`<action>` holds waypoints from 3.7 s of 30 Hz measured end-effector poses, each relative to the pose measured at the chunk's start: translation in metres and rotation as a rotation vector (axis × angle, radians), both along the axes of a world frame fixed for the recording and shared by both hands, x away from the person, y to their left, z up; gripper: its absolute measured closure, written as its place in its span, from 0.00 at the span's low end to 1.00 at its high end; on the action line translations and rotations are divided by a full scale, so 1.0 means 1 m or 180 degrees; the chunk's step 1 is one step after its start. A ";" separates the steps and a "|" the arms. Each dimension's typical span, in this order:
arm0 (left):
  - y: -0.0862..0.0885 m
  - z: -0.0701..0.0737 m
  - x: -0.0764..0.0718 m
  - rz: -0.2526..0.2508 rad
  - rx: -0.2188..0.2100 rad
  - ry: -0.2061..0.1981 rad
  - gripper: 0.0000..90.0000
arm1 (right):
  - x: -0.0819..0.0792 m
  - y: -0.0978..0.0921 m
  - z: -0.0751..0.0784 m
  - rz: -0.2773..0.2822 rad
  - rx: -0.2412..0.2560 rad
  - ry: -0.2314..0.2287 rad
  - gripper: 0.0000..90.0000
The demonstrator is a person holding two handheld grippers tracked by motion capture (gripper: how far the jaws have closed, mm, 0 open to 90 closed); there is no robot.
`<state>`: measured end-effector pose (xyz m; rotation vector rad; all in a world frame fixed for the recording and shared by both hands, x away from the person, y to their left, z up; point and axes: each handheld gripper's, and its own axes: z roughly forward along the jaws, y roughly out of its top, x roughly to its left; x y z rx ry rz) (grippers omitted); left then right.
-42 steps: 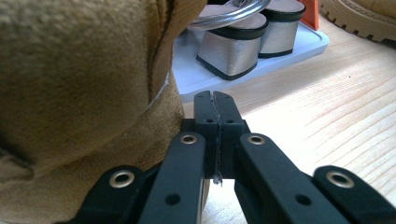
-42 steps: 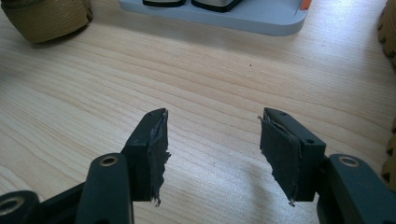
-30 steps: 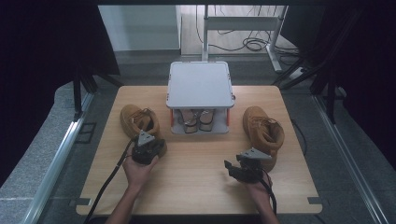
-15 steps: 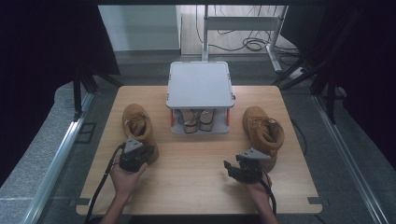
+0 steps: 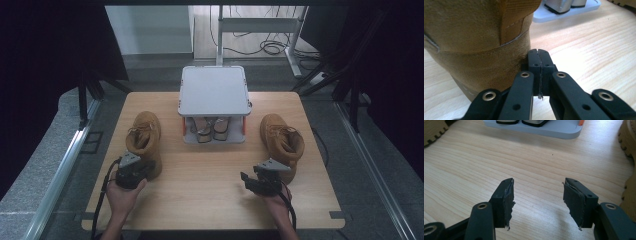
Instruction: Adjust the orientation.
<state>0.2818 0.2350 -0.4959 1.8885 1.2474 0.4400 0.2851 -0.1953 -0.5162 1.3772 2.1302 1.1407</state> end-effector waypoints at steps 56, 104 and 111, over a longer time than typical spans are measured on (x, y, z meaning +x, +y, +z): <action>-0.034 0.007 0.002 -0.0355 -0.0020 -0.0088 0.47 | -0.006 -0.010 0.005 -0.0140 0.0015 -0.0191 0.49; -0.008 -0.009 0.000 -0.0055 -0.0025 0.0037 0.45 | -0.015 -0.068 0.000 -0.0484 -0.0090 -0.0603 1.00; -0.006 -0.009 -0.001 -0.0045 -0.0053 0.0046 0.46 | -0.017 -0.086 0.002 -0.0639 -0.0048 -0.0626 1.00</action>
